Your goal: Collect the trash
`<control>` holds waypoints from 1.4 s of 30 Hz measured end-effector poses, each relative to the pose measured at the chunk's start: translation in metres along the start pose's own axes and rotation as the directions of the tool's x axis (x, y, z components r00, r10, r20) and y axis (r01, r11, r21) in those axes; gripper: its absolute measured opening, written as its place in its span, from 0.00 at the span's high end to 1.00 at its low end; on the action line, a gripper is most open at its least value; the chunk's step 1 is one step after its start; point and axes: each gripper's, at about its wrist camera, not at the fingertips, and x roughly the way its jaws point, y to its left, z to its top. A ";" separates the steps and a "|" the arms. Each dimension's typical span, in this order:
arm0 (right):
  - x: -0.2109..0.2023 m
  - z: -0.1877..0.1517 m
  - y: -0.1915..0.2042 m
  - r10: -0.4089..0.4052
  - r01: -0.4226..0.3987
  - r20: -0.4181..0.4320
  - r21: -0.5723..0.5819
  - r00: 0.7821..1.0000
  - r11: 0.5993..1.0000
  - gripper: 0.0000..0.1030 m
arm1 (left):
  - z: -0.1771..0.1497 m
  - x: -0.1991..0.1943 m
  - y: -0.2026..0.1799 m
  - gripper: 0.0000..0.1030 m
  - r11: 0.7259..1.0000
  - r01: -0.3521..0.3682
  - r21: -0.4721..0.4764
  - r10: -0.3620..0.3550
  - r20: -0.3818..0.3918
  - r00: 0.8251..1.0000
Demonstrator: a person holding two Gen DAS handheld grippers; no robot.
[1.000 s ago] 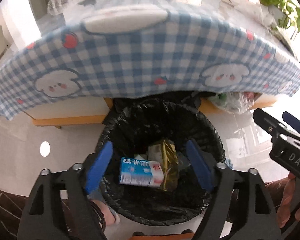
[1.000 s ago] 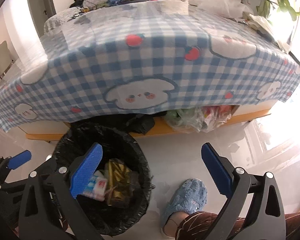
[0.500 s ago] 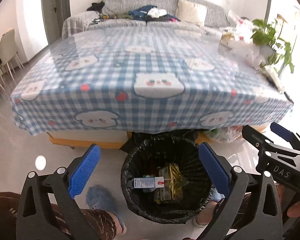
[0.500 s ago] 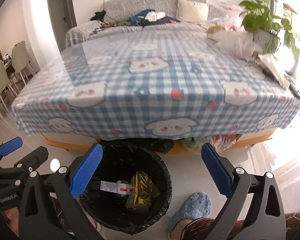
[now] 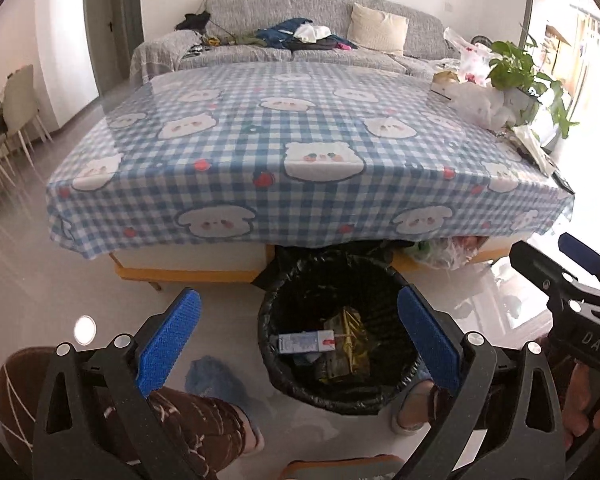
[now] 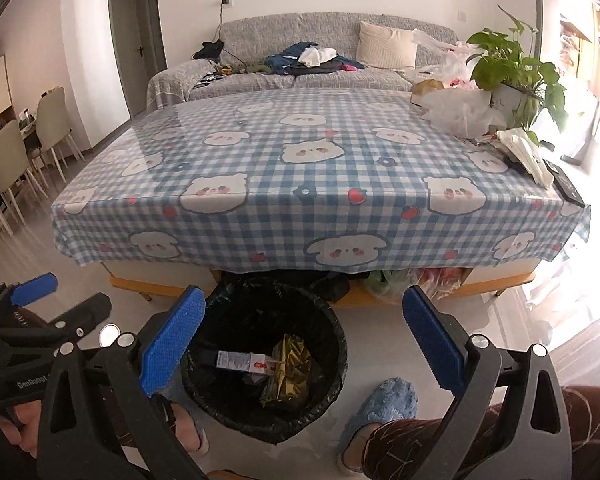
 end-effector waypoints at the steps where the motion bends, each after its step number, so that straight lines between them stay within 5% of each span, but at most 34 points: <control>1: -0.002 -0.001 0.001 0.000 0.000 0.002 -0.001 1.000 1.000 0.08 | -0.002 0.000 0.001 0.06 1.000 0.011 -0.003 -0.011 -0.005 1.000; 42: 0.001 -0.006 0.002 -0.002 0.002 -0.014 -0.003 1.000 1.000 0.08 | -0.001 0.002 0.003 0.06 1.000 0.016 -0.018 -0.016 -0.005 1.000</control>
